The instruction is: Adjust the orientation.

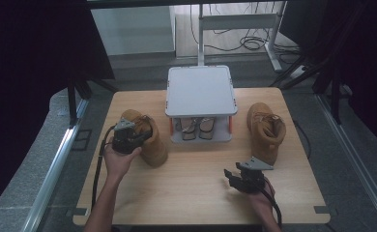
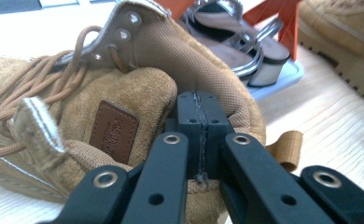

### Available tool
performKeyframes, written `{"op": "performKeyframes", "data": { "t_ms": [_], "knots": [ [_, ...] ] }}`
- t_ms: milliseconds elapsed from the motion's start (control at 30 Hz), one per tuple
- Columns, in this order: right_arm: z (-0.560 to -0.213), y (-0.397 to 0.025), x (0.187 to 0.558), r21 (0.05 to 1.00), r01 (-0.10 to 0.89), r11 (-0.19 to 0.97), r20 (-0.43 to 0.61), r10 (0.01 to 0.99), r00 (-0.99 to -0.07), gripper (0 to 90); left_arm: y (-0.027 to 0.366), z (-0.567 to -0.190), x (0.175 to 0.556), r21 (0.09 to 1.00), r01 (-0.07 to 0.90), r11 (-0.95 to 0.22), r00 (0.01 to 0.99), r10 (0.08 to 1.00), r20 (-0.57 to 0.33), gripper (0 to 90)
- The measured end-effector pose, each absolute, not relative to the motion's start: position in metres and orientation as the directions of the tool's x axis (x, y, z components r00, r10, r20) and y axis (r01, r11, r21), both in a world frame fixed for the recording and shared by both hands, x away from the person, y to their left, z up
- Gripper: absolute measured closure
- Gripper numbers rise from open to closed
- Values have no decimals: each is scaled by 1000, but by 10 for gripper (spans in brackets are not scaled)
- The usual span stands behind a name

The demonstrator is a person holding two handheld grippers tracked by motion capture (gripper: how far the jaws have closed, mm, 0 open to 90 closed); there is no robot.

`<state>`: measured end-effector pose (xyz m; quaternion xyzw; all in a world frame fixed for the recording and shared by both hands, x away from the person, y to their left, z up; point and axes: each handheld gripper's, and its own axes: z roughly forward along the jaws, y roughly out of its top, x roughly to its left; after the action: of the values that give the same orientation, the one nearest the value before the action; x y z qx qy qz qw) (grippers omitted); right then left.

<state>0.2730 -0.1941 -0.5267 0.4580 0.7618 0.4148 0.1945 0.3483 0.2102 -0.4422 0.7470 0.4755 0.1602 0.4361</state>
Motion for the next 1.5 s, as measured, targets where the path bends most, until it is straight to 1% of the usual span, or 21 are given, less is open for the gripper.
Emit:
{"op": "performKeyframes", "data": {
  "t_ms": [100,233,333,400,533,633,833,1000,1200,1500],
  "knots": [
    [-527,-194,273,811,536,235,84,860,-504,440,211,-435,340,829,539,-147,493,853,-169,891],
    [-527,-195,274,812,537,229,85,863,-498,440,211,-421,319,864,484,-139,512,846,-151,888],
    [-528,-194,273,810,539,233,85,862,-500,440,208,-416,303,886,449,-117,522,839,-154,888],
    [-528,-193,273,809,540,233,86,861,-501,440,204,-418,295,890,439,-126,529,837,-143,890],
    [-528,-193,273,811,536,234,84,861,-502,441,192,-431,288,889,442,-123,527,837,-146,893],
    [-527,-192,272,812,534,236,81,860,-504,441,181,-445,287,877,456,-154,531,838,-129,894],
    [-527,-191,271,811,534,241,80,857,-509,440,162,-465,289,859,478,-182,543,830,-126,896],
    [-528,-191,271,809,534,246,77,856,-511,440,152,-479,300,851,494,-181,521,845,-123,896],
    [-528,-191,272,810,534,243,77,858,-507,440,149,-491,314,851,495,-176,489,866,-105,896],
    [-530,-191,274,806,537,250,71,859,-506,440,151,-499,322,850,492,-188,480,873,-84,896]
  ]
}}
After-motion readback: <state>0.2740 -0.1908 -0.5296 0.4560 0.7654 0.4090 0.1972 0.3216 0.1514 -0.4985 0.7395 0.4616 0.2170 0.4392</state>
